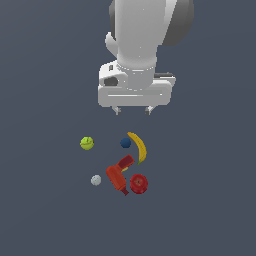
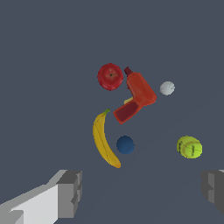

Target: Pick up a designated object from a clutter of objects.

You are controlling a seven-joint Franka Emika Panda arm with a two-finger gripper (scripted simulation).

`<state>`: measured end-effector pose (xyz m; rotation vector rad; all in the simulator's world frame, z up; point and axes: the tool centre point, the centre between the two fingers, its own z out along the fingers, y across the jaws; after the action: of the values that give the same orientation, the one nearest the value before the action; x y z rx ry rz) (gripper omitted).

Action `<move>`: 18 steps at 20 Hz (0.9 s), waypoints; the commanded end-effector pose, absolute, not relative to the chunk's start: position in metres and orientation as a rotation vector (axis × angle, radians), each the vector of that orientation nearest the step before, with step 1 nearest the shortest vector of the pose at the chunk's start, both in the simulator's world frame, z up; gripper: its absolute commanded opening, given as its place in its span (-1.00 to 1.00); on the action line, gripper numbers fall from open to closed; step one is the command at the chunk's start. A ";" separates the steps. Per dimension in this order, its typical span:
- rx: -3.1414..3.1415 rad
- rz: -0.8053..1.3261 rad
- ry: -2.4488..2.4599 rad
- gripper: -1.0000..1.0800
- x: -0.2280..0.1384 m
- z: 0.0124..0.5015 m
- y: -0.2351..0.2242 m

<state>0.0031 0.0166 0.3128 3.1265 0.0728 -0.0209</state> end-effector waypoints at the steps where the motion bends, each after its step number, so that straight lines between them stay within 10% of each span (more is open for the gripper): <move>1: 3.126 -0.021 0.073 0.92 0.003 0.313 0.017; 18: 3.131 0.021 0.155 0.92 0.014 0.319 0.049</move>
<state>0.0121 0.0489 0.3214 3.1294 0.1689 0.0225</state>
